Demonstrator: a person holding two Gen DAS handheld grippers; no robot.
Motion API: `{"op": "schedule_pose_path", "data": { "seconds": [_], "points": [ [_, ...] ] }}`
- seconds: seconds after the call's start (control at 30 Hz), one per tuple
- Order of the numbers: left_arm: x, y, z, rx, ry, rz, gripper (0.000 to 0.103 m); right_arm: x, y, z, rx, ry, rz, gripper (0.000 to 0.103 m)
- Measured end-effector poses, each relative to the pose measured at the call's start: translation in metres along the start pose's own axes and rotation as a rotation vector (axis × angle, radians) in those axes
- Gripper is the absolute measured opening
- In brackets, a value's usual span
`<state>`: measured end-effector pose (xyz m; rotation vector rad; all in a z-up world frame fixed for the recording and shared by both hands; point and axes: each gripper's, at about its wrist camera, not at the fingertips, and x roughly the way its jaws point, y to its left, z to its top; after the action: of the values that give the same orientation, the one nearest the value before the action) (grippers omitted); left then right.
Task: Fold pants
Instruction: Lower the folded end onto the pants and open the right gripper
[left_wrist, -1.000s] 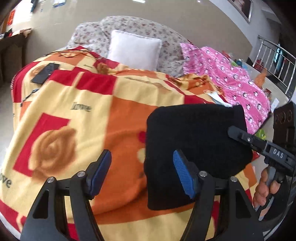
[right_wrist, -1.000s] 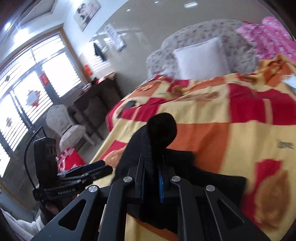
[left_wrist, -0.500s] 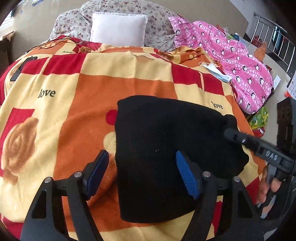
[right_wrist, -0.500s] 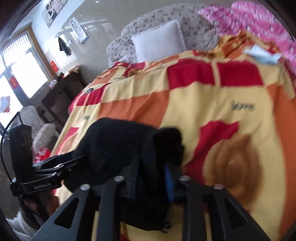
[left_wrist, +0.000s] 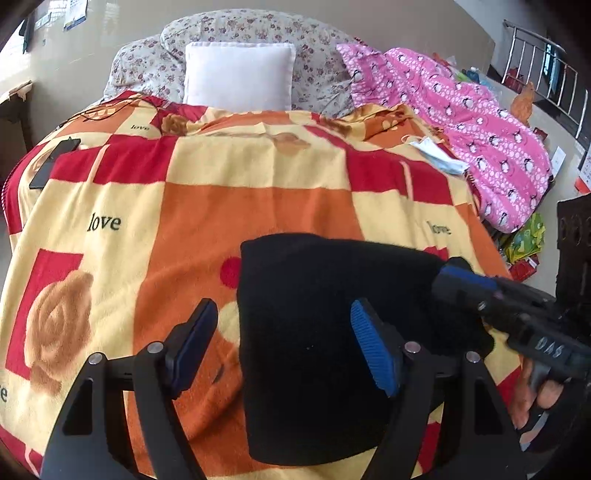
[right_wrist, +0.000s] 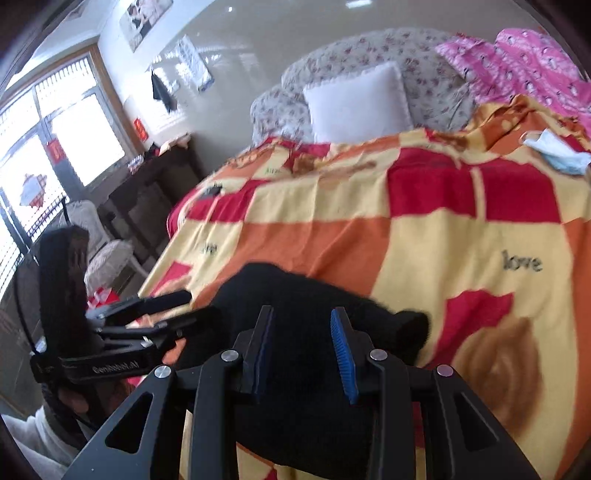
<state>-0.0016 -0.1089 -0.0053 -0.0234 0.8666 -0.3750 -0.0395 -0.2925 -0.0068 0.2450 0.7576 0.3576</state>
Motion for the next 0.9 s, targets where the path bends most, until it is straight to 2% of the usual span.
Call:
{"op": "schedule_pose_path", "data": {
  "seconds": [0.1, 0.33, 0.43, 0.53, 0.73, 0.9],
  "points": [
    [0.013, 0.0, -0.003, 0.005, 0.029, 0.019, 0.075, 0.017, -0.006, -0.008, 0.007, 0.05, -0.034, 0.031],
    [0.028, -0.001, -0.003, -0.014, 0.053, 0.029, 0.082, 0.026, -0.018, -0.006, 0.038, 0.058, -0.027, 0.03],
    [0.017, -0.001, -0.005, -0.01, 0.042, 0.028, 0.081, 0.015, -0.011, -0.005, 0.021, 0.048, -0.042, 0.032],
    [0.006, -0.001, -0.007, 0.001, 0.028, 0.055, 0.081, -0.004, -0.001, -0.011, -0.015, 0.039, -0.057, 0.038],
    [-0.01, -0.004, -0.018, 0.019, -0.008, 0.103, 0.081, -0.029, 0.007, -0.028, -0.056, 0.037, -0.084, 0.039],
    [-0.007, -0.008, -0.032, 0.031, -0.007, 0.126, 0.082, -0.033, 0.007, -0.042, -0.065, 0.057, -0.101, 0.04]
  ]
}}
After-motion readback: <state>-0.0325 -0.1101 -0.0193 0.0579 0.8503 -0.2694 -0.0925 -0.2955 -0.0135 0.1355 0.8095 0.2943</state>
